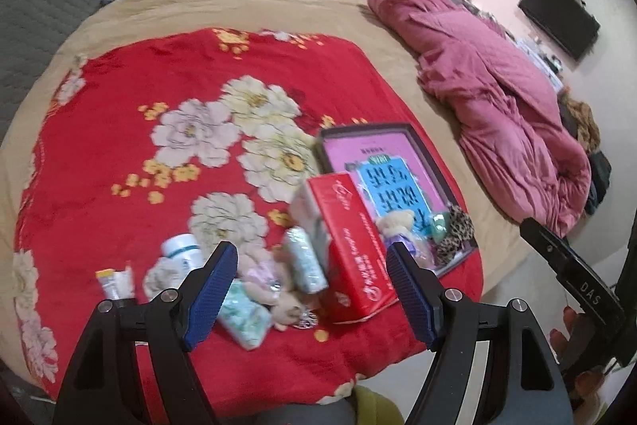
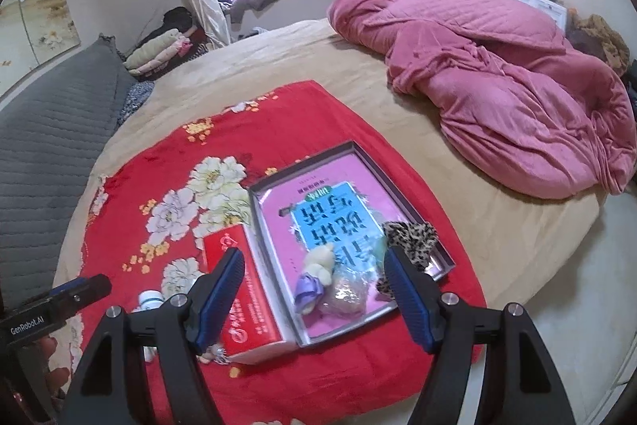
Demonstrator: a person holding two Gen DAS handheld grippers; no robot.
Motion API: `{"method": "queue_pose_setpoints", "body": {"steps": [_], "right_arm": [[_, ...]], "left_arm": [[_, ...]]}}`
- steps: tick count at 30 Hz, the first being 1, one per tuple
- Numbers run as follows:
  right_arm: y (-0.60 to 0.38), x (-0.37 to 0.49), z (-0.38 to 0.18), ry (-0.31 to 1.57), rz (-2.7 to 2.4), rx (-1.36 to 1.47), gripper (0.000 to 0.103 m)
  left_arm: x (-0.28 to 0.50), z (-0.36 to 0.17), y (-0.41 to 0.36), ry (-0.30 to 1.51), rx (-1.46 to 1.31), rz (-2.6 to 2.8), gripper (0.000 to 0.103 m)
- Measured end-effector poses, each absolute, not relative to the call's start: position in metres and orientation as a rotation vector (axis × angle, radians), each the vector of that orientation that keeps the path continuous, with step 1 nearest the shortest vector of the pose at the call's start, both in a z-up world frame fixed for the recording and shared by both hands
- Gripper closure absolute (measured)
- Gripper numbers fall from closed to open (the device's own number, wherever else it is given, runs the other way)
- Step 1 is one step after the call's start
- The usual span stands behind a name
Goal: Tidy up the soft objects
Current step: 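Lift both open tools away from the box toward the remaining items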
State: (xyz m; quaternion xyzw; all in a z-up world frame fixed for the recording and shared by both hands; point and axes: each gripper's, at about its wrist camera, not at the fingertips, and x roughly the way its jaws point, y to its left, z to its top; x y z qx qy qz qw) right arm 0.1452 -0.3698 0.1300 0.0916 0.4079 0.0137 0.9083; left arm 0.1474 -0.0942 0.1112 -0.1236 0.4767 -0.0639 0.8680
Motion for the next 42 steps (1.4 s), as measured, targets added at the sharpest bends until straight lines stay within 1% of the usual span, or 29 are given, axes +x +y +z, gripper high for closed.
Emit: {"method": "queue_pose_setpoints", "body": {"steps": [11,23,30,42], "right_arm": [[-0.33,0.136,0.149,0.81,0.095,0.135,0.031],[-0.277,0.129,0.15,0.814,0.188,0.065,0.031],[-0.249,0.127,0.141,0.833,0.232,0.027,0.031],[-0.212,0.127,0.108,0.905,0.285,-0.039,0.031]], "left_arm": [[0.124,0.124,-0.036,0.96,-0.316,-0.052,0.025],[0.095,0.122,0.009,0.932,-0.35,0.003,0.025],[0.087,0.11,0.035,0.95,-0.367,0.049,0.025],[0.075,0.069,0.059,1.021,-0.392,0.092,0.025]]}}
